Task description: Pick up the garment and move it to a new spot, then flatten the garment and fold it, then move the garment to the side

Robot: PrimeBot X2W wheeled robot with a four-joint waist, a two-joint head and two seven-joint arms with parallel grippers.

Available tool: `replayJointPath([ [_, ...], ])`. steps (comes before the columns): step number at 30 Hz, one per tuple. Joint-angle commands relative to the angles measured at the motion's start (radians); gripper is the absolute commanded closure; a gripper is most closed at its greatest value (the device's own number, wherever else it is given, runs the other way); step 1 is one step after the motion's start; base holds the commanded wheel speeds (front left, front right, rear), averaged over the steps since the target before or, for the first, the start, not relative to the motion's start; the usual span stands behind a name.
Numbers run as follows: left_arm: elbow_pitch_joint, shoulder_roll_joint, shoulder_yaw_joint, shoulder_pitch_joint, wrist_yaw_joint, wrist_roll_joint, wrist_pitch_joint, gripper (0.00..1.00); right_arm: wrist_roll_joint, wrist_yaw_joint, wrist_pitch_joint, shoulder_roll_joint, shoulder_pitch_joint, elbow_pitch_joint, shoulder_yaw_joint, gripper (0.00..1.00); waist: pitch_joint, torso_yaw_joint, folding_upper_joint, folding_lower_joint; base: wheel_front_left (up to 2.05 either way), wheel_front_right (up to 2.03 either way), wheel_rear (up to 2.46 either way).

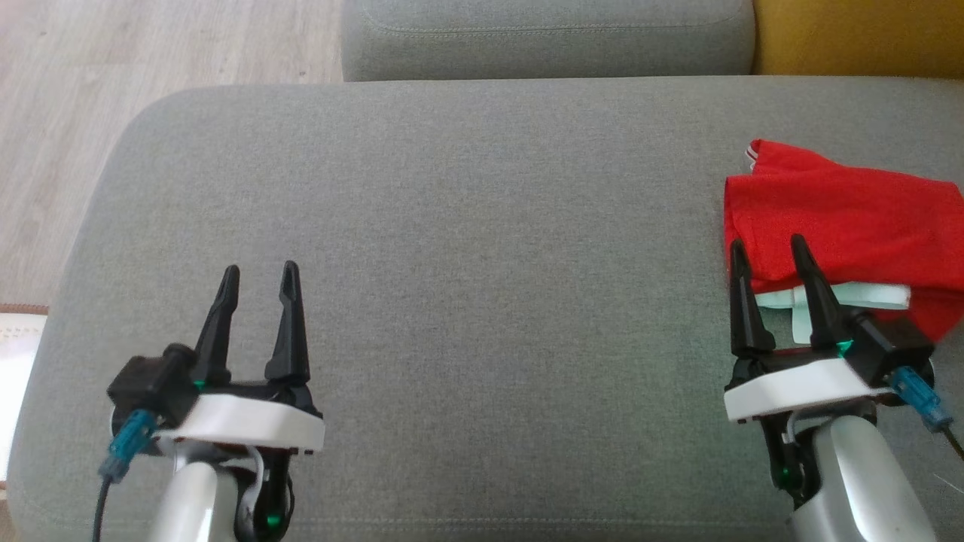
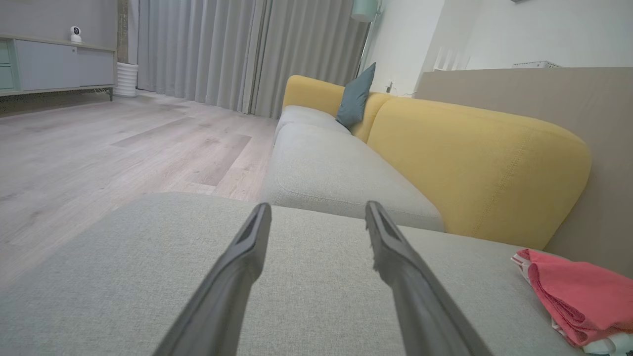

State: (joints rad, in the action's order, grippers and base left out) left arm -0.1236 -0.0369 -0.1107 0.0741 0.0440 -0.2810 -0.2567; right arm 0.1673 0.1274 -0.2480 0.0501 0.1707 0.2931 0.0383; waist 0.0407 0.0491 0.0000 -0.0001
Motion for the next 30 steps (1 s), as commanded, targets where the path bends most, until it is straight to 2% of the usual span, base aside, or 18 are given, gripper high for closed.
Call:
replayJointPath([
  [1, 0.034, -0.013, 0.03, 0.026, -0.006, 0.022, -0.005, 0.0, 0.003, 0.003, -0.013, 0.0, 0.012, -0.034, 0.023, 0.0, 0.001, -0.001, 0.0, 0.0001, 0.0, 0.0, 0.0],
  [7, 0.037, -0.013, 0.032, 0.028, -0.009, 0.034, -0.005, 0.0, 0.002, 0.003, -0.013, 0.0, 0.014, -0.035, 0.021, 0.0, 0.005, -0.003, 0.0, 0.0001, 0.0, 0.0, 0.0],
  [9, 0.01, -0.013, 0.027, 0.022, -0.005, 0.002, -0.005, 0.0, 0.002, 0.003, -0.013, 0.0, 0.015, -0.033, 0.021, 0.0, 0.004, -0.005, 0.0, 0.0001, 0.0, 0.0, 0.0],
  [13, -0.018, -0.013, 0.018, 0.025, 0.016, -0.061, -0.005, 0.0, 0.003, 0.003, -0.014, 0.0, 0.015, -0.031, 0.019, 0.0, 0.005, -0.007, 0.0, 0.0001, 0.0, 0.0, 0.0],
  [19, -0.012, -0.013, 0.02, 0.023, 0.05, -0.1, -0.005, 0.0, 0.003, 0.003, -0.014, 0.0, 0.016, -0.033, 0.022, 0.0, 0.008, -0.012, 0.0, 0.0001, 0.0, 0.0, 0.0],
  [30, -0.011, -0.013, 0.038, 0.015, 0.067, -0.14, -0.005, 0.0, -0.001, 0.003, -0.014, 0.0, 0.015, -0.033, 0.024, 0.0, 0.004, -0.022, 0.0, 0.0001, 0.0, 0.0, 0.0],
])
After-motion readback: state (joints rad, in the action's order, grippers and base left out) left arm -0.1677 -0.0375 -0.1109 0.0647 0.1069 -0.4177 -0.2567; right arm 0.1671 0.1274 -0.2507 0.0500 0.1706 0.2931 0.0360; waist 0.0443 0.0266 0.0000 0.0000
